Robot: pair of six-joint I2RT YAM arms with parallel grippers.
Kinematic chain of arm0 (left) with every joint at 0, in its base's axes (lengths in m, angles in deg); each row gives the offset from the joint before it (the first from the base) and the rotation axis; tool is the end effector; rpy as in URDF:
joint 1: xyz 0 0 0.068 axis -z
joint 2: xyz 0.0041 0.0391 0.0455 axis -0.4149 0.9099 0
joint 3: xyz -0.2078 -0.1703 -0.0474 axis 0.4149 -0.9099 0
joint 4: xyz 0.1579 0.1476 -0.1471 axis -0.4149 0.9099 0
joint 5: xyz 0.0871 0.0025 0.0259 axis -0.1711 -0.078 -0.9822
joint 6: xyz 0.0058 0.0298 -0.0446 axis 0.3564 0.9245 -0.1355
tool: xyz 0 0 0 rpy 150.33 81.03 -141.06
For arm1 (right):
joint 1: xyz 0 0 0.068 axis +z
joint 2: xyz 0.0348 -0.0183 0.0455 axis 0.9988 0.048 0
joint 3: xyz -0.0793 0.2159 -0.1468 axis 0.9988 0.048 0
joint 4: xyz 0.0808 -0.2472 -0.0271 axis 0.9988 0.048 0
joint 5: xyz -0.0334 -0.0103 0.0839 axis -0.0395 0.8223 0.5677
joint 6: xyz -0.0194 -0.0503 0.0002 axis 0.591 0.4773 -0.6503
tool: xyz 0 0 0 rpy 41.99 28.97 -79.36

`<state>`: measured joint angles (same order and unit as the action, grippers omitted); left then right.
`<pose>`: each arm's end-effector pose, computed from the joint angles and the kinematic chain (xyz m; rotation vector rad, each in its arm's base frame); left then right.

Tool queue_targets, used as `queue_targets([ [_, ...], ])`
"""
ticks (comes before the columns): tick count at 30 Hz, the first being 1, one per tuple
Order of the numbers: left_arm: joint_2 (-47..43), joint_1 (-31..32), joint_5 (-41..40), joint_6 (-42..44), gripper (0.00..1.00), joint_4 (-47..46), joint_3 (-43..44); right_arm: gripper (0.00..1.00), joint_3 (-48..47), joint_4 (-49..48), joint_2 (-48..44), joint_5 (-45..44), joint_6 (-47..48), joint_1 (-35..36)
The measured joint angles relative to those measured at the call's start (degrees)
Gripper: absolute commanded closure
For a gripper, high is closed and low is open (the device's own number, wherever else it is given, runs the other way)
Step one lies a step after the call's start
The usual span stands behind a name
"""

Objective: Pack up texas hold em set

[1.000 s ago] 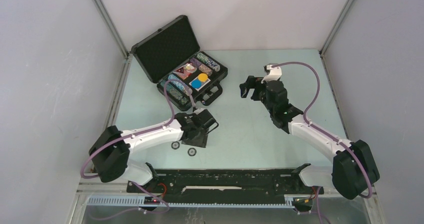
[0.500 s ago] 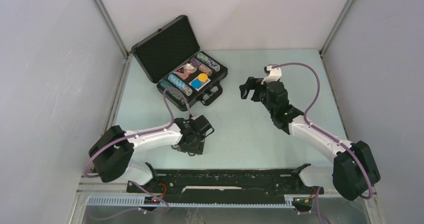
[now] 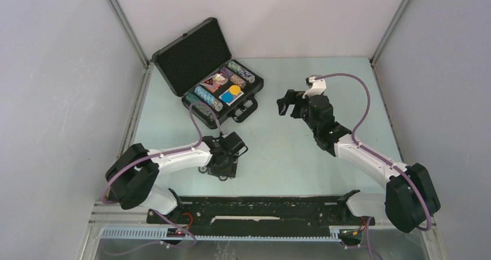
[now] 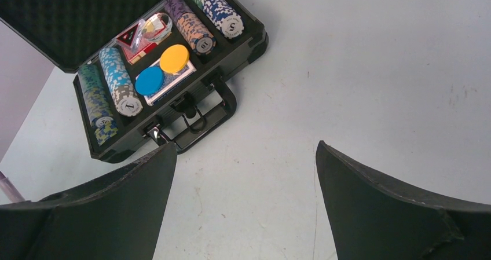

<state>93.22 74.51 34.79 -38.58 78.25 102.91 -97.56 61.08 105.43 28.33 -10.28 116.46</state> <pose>0.1548 -0.1757 0.1576 0.1891 2.8930 -0.0323 0.2539 0.1353 0.2774 -0.0431 1.8261 0.4485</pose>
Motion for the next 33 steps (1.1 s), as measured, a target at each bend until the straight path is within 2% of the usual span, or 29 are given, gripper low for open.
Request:
queue_targets([
  [16, 0.02, -0.50, -0.11, 0.17, 0.50, -0.13, -0.07, 0.01, 0.33, -0.42, 0.00, 0.61, -0.63, -0.31],
  [22, 0.15, -0.24, -0.44, 0.17, 0.57, -0.09, 0.07, 0.01, 0.33, -0.44, 0.00, 0.61, -0.70, -0.33],
  [33, -0.33, -0.17, -3.34, 0.63, 0.60, 2.93, 0.59, 0.01, 0.33, -0.44, 0.00, 0.59, -0.83, -0.37],
])
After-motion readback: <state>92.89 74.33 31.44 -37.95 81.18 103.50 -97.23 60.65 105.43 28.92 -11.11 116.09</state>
